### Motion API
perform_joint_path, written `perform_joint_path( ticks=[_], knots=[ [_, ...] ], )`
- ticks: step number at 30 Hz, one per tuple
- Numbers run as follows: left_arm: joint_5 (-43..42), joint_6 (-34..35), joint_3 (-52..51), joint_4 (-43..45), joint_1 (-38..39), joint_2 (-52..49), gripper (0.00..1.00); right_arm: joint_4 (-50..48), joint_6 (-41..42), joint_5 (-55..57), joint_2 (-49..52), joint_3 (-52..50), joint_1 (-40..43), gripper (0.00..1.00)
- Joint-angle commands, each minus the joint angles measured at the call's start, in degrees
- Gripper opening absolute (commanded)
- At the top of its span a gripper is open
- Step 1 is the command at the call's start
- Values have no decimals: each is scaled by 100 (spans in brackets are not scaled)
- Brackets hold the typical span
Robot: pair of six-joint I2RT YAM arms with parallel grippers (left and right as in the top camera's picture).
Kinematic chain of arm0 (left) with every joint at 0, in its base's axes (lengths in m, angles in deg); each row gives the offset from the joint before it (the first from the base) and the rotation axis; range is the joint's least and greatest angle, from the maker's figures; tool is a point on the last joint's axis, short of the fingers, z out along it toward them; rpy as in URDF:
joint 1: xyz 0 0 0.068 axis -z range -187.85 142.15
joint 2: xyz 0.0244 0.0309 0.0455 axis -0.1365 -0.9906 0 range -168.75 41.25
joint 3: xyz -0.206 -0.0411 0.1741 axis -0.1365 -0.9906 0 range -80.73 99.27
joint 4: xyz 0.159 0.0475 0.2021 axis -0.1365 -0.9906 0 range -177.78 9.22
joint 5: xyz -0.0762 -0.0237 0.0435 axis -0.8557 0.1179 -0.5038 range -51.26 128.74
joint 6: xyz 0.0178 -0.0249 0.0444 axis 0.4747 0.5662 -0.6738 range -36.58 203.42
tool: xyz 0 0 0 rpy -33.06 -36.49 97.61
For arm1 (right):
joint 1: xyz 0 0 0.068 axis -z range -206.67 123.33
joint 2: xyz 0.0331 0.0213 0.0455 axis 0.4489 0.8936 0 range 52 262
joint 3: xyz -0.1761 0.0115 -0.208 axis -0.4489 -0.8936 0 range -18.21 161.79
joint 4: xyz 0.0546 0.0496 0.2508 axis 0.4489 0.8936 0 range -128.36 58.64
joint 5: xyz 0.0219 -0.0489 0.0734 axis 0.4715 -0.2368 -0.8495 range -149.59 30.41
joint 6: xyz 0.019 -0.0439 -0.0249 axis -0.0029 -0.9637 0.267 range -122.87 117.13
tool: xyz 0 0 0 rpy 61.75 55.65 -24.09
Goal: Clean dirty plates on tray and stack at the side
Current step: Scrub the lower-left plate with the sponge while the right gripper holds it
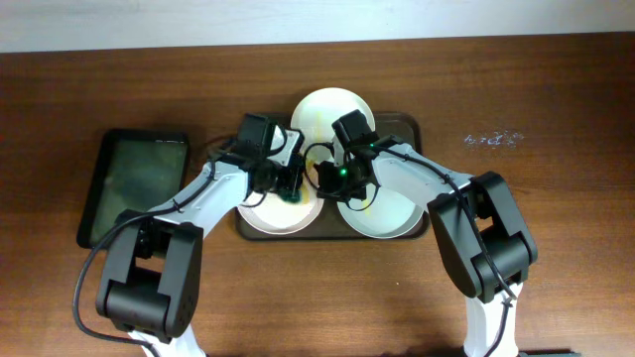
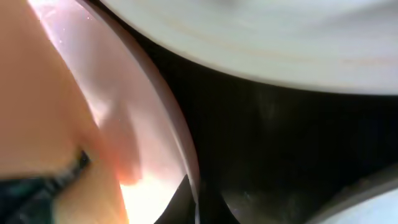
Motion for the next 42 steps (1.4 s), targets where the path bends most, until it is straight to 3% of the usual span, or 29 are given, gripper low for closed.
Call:
perform_joint_path(
  ticks=[1,3,4,5,7,10,12,15,17,20,22,25,27,29,31,32,37,39,42],
  knots=[
    [2107,424,42,584,-26,-2,0,55,-42,66,173,-170,-42,4],
    [3674,638,42,568,-26,-7,0,55,-42,96,173,-170,-42,4],
    [4037,664,39,540,-26,-7,0,55,-42,109,173,-170,-42,4],
    [3888,664,39,326,-24,-7,0,55,-42,109,173,-170,-42,4],
    [2577,481,39,-501,-20,-7,0,55,-39,129,173,-170,-42,4],
    [-374,-1296,39,-1458,-20,-7,0,33,-39,129,173,-170,-42,4],
    [-730,-1615,39,-1449,-20,-7,0,33,-39,129,173,-170,-42,4],
    [256,-1078,39,-260,-37,-7,0,35,-39,129,173,-170,-42,4],
    [1650,-411,39,597,-37,-9,0,39,-39,129,173,-170,-42,4],
    [3442,-234,37,1182,-37,-9,0,39,-42,133,173,-170,-42,4],
    [3960,380,35,667,-37,-9,0,35,-42,153,173,-170,-42,4],
    [3954,761,35,-321,-35,-9,0,37,-42,153,173,-170,-42,4],
    [3532,769,35,-933,-35,-7,0,35,-39,153,173,-170,-42,4],
    [2162,588,37,-1355,-35,-7,0,35,-42,153,173,-170,-42,4],
    [72,-708,37,-1276,-35,-7,0,35,-39,153,173,-170,-42,4],
    [-516,-1058,37,-1237,-35,-7,0,35,-42,153,173,-170,-42,4],
    [-570,-763,957,-1211,-415,4,0,39,-42,151,173,-170,-42,4],
    [116,-356,1867,-1845,-951,35,0,37,-42,149,170,-160,-44,4],
    [579,-358,2743,-2796,-1519,61,0,197,-109,229,-85,-11,-179,4]
  ],
)
